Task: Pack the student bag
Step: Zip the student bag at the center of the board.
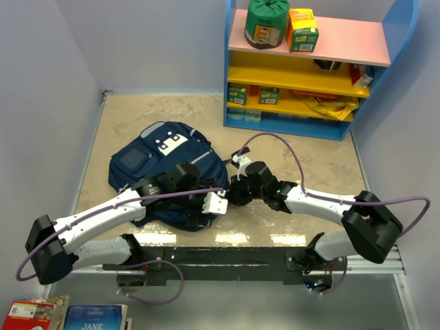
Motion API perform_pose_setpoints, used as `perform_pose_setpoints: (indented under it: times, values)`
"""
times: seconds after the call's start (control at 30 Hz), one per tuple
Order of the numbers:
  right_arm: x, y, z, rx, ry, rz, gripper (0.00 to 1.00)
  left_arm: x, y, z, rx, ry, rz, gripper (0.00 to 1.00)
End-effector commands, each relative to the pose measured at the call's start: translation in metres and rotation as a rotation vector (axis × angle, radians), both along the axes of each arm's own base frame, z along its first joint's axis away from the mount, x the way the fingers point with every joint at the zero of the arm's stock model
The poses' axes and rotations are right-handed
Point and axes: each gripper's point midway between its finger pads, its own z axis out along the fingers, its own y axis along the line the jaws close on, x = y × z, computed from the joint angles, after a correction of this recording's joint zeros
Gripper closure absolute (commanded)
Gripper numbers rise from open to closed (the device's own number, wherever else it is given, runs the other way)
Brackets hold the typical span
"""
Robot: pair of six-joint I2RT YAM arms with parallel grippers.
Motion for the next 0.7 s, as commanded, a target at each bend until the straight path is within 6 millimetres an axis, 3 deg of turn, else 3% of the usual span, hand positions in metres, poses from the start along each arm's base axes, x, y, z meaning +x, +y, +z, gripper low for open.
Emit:
perform_pose_setpoints:
  times: [0.0, 0.13, 0.27, 0.47, 0.57, 0.67]
  values:
    - [0.004, 0.01, 0.023, 0.086, -0.067, 0.026, 1.0, 0.037, -0.051, 0.033, -0.164, -0.076, 0.178, 0.0]
    - [0.003, 0.012, 0.025, 0.104, -0.074, 0.035, 1.0, 0.043, -0.062, 0.016, -0.117, -0.121, 0.194, 0.0]
    - [0.0, 0.014, 0.026, 0.129, -0.07, 0.048, 1.0, 0.067, -0.053, -0.005, -0.034, -0.229, 0.274, 0.0]
    - [-0.008, 0.012, 0.019, 0.132, -0.052, 0.067, 1.0, 0.096, -0.04, 0.006, -0.03, -0.333, 0.438, 0.07]
    - [-0.008, 0.013, 0.019, 0.139, -0.05, 0.07, 1.0, 0.096, -0.036, 0.01, -0.033, -0.33, 0.462, 0.07]
    - [-0.007, 0.016, 0.022, 0.146, -0.051, 0.073, 1.0, 0.085, -0.034, -0.005, -0.006, -0.288, 0.429, 0.11]
